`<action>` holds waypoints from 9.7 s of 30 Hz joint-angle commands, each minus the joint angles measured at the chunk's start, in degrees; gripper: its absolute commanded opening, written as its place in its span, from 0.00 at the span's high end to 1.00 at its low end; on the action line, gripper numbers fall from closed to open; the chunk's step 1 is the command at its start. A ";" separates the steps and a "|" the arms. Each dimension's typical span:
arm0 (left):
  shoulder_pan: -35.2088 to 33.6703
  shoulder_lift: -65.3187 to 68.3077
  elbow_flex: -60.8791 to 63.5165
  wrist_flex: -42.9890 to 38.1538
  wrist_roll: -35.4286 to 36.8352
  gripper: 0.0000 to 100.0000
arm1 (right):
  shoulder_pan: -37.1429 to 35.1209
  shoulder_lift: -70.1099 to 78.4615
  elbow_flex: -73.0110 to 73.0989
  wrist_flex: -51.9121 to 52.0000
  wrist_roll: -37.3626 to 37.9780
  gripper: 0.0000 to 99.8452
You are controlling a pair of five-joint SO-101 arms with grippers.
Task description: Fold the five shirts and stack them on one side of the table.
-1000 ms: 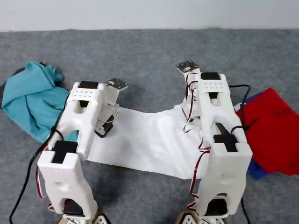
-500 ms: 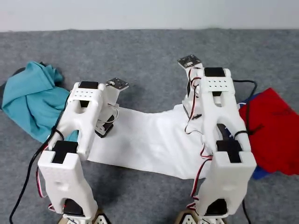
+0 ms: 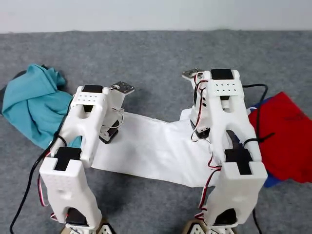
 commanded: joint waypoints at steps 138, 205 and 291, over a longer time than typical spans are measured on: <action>0.53 -0.62 14.46 -19.69 0.09 0.98 | -0.22 1.54 0.35 -17.45 -2.29 0.78; -17.67 -3.96 4.62 -9.76 7.56 0.70 | 1.80 -22.20 8.97 -4.00 -4.66 0.78; 53.19 16.88 -63.25 16.09 7.47 0.71 | 51.38 -53.14 8.88 1.01 0.97 0.78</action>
